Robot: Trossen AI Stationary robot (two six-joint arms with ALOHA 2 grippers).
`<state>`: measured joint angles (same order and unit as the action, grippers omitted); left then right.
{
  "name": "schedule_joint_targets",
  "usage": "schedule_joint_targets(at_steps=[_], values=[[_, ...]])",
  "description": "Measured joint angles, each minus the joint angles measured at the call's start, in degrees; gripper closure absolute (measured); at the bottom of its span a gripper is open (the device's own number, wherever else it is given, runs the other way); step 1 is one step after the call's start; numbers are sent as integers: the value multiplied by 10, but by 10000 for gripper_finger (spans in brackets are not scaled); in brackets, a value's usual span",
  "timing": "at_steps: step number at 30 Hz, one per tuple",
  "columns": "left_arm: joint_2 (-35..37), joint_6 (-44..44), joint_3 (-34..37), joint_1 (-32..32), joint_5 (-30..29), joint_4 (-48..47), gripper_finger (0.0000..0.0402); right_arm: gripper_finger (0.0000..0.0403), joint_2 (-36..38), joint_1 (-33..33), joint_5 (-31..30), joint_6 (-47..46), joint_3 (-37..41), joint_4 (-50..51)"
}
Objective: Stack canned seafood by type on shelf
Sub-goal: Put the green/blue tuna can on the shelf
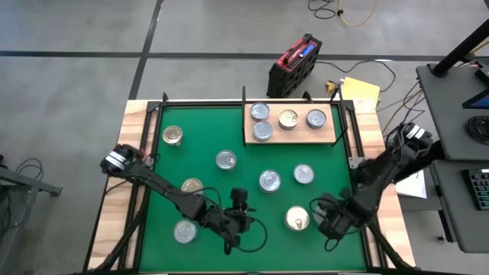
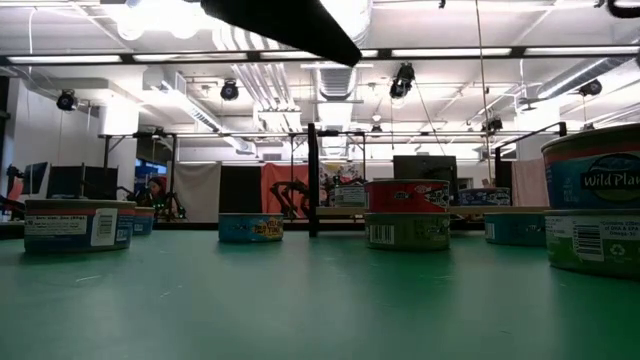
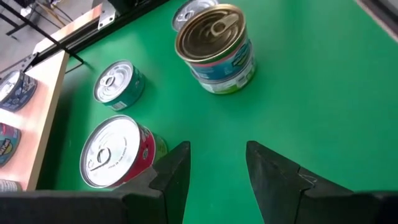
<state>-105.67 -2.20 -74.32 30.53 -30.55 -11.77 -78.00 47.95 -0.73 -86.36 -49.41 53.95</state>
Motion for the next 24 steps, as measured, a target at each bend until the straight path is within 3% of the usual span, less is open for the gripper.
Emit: schedule_joint_targets(at_steps=[6, 12, 24], values=[[18, 2, 16, 10, -5, 0, 261, 390, -13, 43, -45, -54, 0, -4], [54, 13, 66, 21, -53, 45, 261, 390, -13, 65, -81, -94, 0, -6], [149, 24, 163, 42, -66, 186, 261, 390, -45, 66, -83, -92, 0, -39]])
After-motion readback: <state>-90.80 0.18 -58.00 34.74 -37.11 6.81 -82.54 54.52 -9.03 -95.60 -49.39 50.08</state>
